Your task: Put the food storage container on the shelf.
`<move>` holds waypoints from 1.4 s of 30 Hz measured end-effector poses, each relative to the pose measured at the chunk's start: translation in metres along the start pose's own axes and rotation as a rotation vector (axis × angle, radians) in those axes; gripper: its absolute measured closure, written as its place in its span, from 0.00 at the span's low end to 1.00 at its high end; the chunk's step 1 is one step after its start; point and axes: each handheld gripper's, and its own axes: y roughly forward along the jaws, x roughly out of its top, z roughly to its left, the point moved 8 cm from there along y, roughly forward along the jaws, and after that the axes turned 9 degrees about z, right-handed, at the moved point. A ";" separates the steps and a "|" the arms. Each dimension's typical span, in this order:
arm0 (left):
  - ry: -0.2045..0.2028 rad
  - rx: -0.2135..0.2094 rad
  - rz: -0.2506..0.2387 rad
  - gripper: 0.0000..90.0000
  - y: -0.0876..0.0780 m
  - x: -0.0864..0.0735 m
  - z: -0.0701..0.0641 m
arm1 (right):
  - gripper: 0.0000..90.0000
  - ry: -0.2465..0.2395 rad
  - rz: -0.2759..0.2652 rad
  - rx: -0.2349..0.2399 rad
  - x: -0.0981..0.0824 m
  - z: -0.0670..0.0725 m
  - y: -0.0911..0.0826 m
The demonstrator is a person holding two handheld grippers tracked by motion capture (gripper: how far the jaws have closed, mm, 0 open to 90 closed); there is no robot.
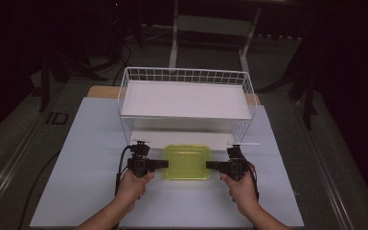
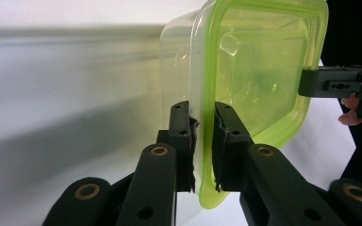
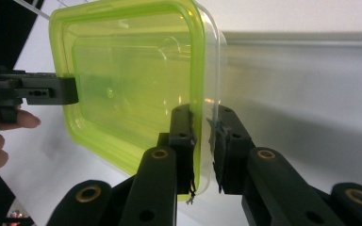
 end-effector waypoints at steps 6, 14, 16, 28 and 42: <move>0.008 -0.003 -0.045 0.89 -0.015 0.017 -0.005 | 0.88 -0.015 -0.047 0.008 0.016 0.008 -0.010; 0.020 -0.012 -0.102 0.89 -0.025 0.040 -0.006 | 0.88 -0.036 -0.117 -0.004 0.043 0.015 -0.020; 0.022 0.003 -0.102 0.89 -0.023 0.043 -0.004 | 0.88 -0.038 -0.120 -0.015 0.047 0.013 -0.017; 0.021 -0.006 -0.101 0.89 -0.003 0.053 0.017 | 0.88 -0.012 -0.120 -0.047 0.055 -0.003 0.004; 0.004 -0.017 -0.103 0.89 0.011 0.064 0.032 | 0.88 0.020 -0.129 -0.078 0.063 -0.013 0.021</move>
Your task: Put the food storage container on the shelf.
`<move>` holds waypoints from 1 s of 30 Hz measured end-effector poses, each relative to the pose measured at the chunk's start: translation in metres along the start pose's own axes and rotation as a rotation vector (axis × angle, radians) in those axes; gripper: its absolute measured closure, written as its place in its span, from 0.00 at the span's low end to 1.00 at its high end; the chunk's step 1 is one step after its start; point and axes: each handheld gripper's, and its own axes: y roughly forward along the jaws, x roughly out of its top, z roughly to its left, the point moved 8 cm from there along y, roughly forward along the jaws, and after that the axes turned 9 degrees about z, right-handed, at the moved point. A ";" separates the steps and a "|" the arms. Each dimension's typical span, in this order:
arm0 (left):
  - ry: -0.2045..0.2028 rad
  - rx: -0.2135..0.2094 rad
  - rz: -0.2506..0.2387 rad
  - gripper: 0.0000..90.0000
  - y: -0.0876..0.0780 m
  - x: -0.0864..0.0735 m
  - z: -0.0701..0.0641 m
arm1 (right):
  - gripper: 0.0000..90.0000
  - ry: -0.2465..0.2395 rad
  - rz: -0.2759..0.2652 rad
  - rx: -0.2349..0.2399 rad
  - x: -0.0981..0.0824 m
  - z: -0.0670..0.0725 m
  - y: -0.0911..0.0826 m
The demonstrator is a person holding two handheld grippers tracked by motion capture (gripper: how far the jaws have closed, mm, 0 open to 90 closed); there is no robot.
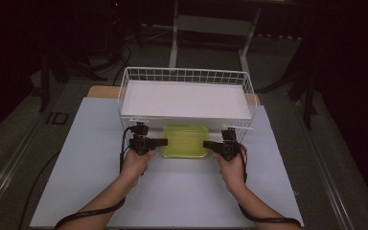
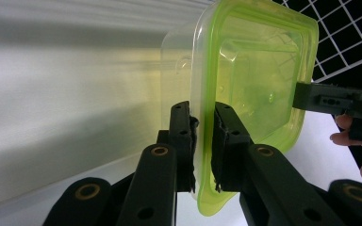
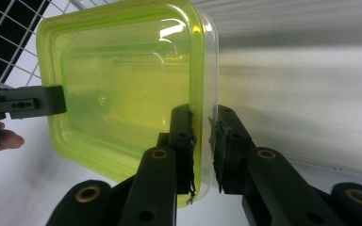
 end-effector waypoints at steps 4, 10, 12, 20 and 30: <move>-0.001 -0.001 -0.015 0.89 0.000 0.002 0.002 | 0.88 -0.010 -0.021 -0.005 0.004 -0.002 0.003; 0.009 0.002 -0.049 0.82 0.005 0.002 0.001 | 0.82 -0.048 -0.057 -0.032 0.007 -0.001 0.006; 0.028 0.008 -0.066 0.81 0.006 0.002 0.002 | 0.79 -0.059 -0.070 -0.052 0.009 -0.001 0.007; 0.043 0.021 -0.133 0.72 0.009 0.003 0.007 | 0.74 -0.093 -0.103 -0.076 0.012 -0.005 0.010; 0.073 0.079 -0.163 0.64 0.007 0.002 0.002 | 0.63 -0.114 -0.130 -0.067 0.011 -0.003 0.008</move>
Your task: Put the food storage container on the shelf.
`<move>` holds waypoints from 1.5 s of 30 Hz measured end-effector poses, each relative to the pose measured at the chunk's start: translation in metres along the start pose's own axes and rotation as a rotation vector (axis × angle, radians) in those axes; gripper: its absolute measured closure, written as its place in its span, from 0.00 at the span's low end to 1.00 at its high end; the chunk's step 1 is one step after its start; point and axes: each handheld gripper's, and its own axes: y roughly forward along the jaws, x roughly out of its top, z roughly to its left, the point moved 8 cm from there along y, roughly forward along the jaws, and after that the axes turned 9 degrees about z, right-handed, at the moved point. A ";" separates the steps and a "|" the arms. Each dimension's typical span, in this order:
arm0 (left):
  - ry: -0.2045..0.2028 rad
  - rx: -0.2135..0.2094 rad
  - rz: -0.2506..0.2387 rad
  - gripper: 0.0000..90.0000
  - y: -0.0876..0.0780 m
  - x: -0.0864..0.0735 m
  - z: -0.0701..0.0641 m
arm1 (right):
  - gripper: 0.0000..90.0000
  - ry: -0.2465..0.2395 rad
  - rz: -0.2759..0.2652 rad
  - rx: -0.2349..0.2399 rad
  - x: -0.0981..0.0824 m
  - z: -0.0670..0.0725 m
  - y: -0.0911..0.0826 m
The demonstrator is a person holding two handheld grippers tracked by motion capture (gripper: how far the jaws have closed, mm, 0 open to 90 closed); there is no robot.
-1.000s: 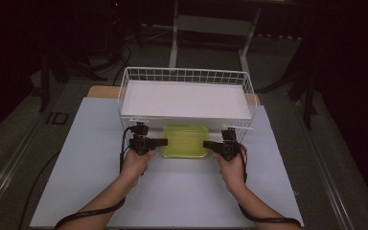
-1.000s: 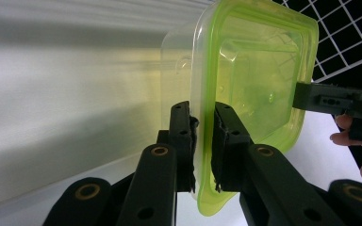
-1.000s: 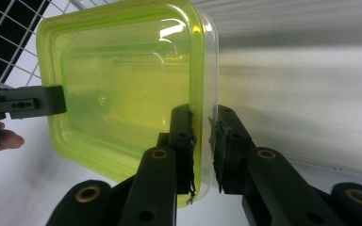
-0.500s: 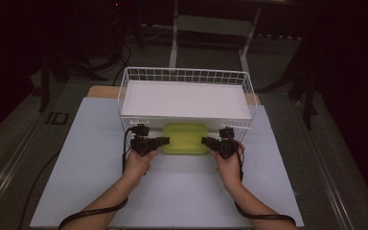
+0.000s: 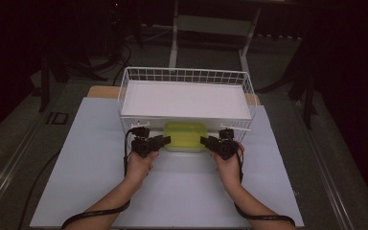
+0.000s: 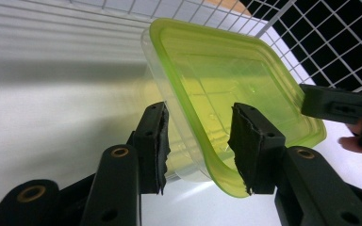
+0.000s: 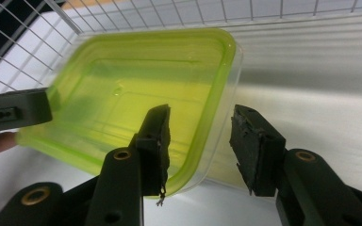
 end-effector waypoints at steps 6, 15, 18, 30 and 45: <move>0.023 0.002 0.003 0.64 -0.006 -0.006 -0.002 | 0.60 -0.063 -0.027 -0.024 -0.002 0.007 -0.012; 0.062 0.011 -0.016 0.56 -0.026 -0.009 -0.008 | 0.56 -0.138 -0.042 0.019 -0.013 0.029 -0.030; 0.058 -0.020 -0.020 0.44 -0.028 -0.010 -0.011 | 0.56 -0.166 -0.036 0.021 -0.019 0.037 -0.029; 0.112 -0.031 0.003 0.16 -0.018 -0.018 0.000 | 0.61 -0.219 0.011 0.068 -0.036 0.070 -0.010; 0.239 0.173 -0.100 0.01 -0.044 -0.031 -0.001 | 1.00 -0.264 0.077 0.021 -0.051 0.087 0.025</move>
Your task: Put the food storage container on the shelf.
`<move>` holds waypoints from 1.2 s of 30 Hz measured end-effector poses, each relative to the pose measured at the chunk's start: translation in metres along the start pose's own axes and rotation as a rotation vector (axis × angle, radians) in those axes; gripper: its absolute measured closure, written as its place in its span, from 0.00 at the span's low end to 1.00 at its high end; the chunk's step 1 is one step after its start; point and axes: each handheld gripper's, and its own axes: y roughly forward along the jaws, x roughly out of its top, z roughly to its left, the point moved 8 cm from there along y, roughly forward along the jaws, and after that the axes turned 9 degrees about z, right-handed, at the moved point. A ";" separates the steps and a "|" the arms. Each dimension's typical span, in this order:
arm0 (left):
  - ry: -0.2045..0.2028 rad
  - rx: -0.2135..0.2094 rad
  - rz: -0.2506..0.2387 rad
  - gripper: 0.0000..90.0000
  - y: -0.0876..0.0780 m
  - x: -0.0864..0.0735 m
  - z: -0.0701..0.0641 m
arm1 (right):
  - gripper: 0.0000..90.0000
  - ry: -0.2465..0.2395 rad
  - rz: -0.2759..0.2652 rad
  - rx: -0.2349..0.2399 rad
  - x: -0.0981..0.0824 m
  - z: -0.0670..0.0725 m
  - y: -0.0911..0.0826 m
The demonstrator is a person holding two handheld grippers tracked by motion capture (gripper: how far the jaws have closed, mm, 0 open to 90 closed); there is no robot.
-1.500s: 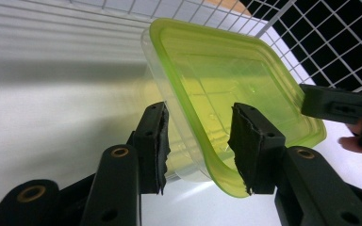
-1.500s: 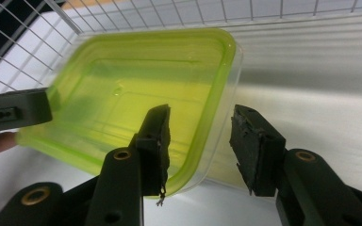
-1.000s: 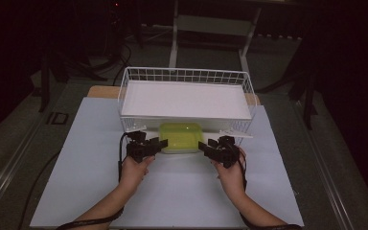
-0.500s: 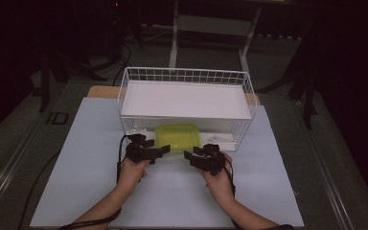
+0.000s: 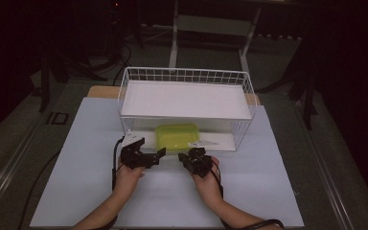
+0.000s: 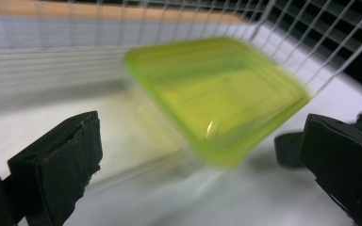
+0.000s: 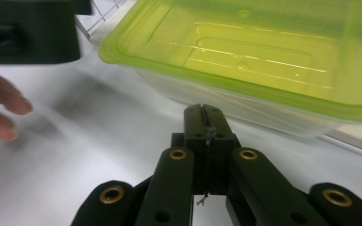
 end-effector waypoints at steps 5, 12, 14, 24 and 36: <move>0.075 0.020 -0.009 0.00 -0.005 -0.008 -0.009 | 1.00 0.015 0.001 0.014 0.003 0.003 0.011; 0.088 0.014 -0.025 0.00 -0.001 -0.012 -0.009 | 1.00 0.042 0.001 -0.006 0.008 -0.004 0.021; 0.086 0.016 -0.033 0.00 -0.001 -0.013 -0.008 | 1.00 0.040 -0.008 -0.017 0.012 -0.006 0.022; 0.083 0.007 -0.037 0.00 -0.001 -0.016 -0.009 | 1.00 0.069 -0.047 -0.042 0.034 -0.022 0.031; 0.096 0.009 -0.029 0.00 0.001 -0.019 -0.010 | 1.00 0.091 -0.067 -0.067 0.052 -0.033 0.043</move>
